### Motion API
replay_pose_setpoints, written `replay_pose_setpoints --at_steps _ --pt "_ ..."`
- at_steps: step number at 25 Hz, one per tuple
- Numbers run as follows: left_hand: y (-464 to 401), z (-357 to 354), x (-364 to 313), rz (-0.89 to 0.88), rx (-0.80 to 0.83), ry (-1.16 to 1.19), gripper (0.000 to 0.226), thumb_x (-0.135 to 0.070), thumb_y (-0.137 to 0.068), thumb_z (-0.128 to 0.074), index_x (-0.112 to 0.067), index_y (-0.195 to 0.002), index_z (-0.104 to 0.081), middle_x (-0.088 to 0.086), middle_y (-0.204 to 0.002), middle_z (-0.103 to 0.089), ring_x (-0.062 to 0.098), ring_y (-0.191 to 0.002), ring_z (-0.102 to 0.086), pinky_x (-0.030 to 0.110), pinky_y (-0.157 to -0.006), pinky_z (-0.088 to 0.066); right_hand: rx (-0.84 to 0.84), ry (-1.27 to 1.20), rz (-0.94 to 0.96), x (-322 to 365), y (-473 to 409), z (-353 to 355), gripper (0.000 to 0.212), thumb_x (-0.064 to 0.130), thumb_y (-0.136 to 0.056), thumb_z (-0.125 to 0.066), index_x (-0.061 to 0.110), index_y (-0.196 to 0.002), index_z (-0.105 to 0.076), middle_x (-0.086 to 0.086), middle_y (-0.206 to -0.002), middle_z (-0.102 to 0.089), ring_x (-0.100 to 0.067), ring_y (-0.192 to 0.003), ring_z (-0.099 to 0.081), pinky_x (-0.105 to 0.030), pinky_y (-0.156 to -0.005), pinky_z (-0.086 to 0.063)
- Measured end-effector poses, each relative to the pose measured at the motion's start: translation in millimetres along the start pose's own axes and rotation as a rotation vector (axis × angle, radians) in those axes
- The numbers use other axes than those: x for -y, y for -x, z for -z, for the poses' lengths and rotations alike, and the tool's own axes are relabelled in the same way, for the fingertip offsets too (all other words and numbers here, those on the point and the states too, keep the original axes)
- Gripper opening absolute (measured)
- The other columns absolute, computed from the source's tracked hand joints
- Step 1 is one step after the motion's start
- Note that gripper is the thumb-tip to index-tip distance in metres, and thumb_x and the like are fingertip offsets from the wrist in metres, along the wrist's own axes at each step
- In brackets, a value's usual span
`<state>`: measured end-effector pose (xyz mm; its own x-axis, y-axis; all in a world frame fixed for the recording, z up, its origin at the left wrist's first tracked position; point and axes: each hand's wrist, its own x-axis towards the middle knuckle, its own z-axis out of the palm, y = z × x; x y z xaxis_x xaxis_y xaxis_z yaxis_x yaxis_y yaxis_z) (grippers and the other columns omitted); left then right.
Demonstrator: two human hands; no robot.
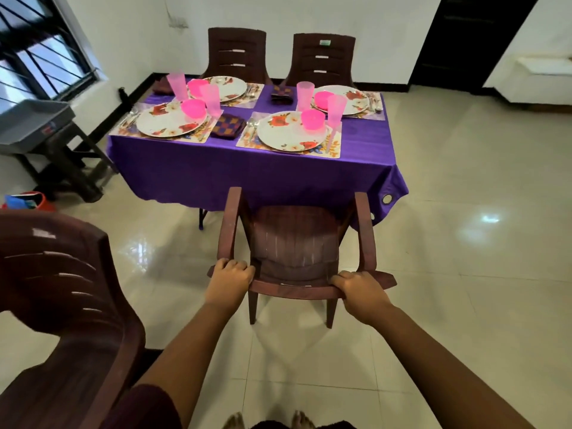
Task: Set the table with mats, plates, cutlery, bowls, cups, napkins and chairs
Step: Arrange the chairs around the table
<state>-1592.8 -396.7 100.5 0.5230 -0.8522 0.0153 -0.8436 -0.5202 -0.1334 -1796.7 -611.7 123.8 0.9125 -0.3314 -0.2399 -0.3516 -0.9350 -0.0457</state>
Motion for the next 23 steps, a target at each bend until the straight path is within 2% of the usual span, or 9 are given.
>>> replay_pose_setpoints --at_steps 2,6,11,15,17,20,22,23 --pt "-8.6 -2.2 11.8 -0.019 0.037 0.003 0.024 -0.015 -0.063 -0.085 -0.02 -0.08 -0.069 0.0 -0.071 -0.066 0.024 -0.065 -0.067 0.036 -0.067 -0.053 -0.004 0.049 -0.004 -3.4 -6.7 4.5 0.046 0.006 -0.094 -0.047 0.025 -0.135 -0.048 -0.001 -0.127 -0.056 -0.024 -0.117 -0.054 -0.038 -0.106 -0.034" --pt "-11.6 -6.4 13.1 -0.059 0.047 0.033 0.021 -0.014 -0.066 -0.082 -0.018 -0.079 -0.067 0.002 -0.066 -0.065 0.025 -0.057 -0.065 0.034 -0.059 -0.054 -0.002 0.142 -0.01 -0.7 -12.7 7.7 0.05 0.005 -0.095 -0.044 0.027 -0.14 -0.042 -0.003 -0.13 -0.055 -0.027 -0.122 -0.05 -0.045 -0.112 -0.024" --pt "-5.3 -11.1 9.4 -0.053 0.16 0.026 0.051 -0.027 -0.035 -0.098 -0.018 -0.075 -0.067 0.002 -0.062 -0.066 0.023 -0.055 -0.065 0.034 -0.061 -0.055 -0.025 0.133 -0.093 2.0 -4.2 -4.5 0.052 0.003 -0.093 -0.039 0.03 -0.138 -0.043 0.0 -0.134 -0.055 -0.027 -0.123 -0.05 -0.044 -0.108 -0.026" --pt "-17.5 -7.6 14.7 -0.024 0.091 0.032 0.046 -0.027 -0.045 -0.096 -0.017 -0.082 -0.069 0.004 -0.071 -0.068 0.027 -0.067 -0.068 0.04 -0.071 -0.055 -0.006 0.119 -0.097 4.2 -14.3 3.9 0.049 0.005 -0.095 -0.039 0.03 -0.138 -0.044 0.0 -0.135 -0.054 -0.027 -0.124 -0.05 -0.044 -0.109 -0.026" --pt "-16.4 -7.1 16.6 -0.03 0.068 0.025 0.049 -0.026 -0.044 -0.097 -0.017 -0.084 -0.07 0.006 -0.076 -0.069 0.029 -0.076 -0.068 0.046 -0.083 -0.055 -0.011 0.119 -0.104 5.6 -14.0 1.5 0.048 0.006 -0.096 -0.04 0.029 -0.137 -0.044 0.0 -0.134 -0.055 -0.027 -0.123 -0.05 -0.045 -0.109 -0.026" --pt "-17.8 -9.8 15.4 -0.051 0.074 0.036 0.08 -0.032 -0.031 -0.099 -0.014 -0.102 -0.069 0.01 -0.094 -0.071 0.035 -0.103 -0.065 0.056 -0.102 -0.043 0.008 0.128 -0.139 3.8 -14.1 -1.4 0.047 0.007 -0.095 -0.041 0.031 -0.135 -0.045 0.002 -0.128 -0.057 -0.025 -0.119 -0.052 -0.046 -0.107 -0.031" --pt "-15.9 -12.2 16.8 -0.058 0.019 0.056 0.098 -0.035 -0.038 -0.098 -0.016 -0.126 -0.057 0.011 -0.11 -0.067 0.037 -0.122 -0.055 0.054 -0.111 -0.028 0.028 0.126 -0.159 5.8 -15.5 -1.6 0.046 0.009 -0.094 -0.043 0.032 -0.133 -0.046 0.004 -0.125 -0.058 -0.024 -0.116 -0.053 -0.047 -0.104 -0.034" --pt "-9.7 -12.1 17.9 -0.072 -0.023 0.079 0.1 -0.037 -0.049 -0.095 -0.018 -0.135 -0.048 0.011 -0.12 -0.063 0.038 -0.129 -0.047 0.053 -0.114 -0.021 0.033 0.119 -0.182 7.9 -15.1 -1.9 0.045 0.009 -0.093 -0.045 0.033 -0.131 -0.047 0.005 -0.123 -0.059 -0.024 -0.115 -0.054 -0.047 -0.103 -0.035"
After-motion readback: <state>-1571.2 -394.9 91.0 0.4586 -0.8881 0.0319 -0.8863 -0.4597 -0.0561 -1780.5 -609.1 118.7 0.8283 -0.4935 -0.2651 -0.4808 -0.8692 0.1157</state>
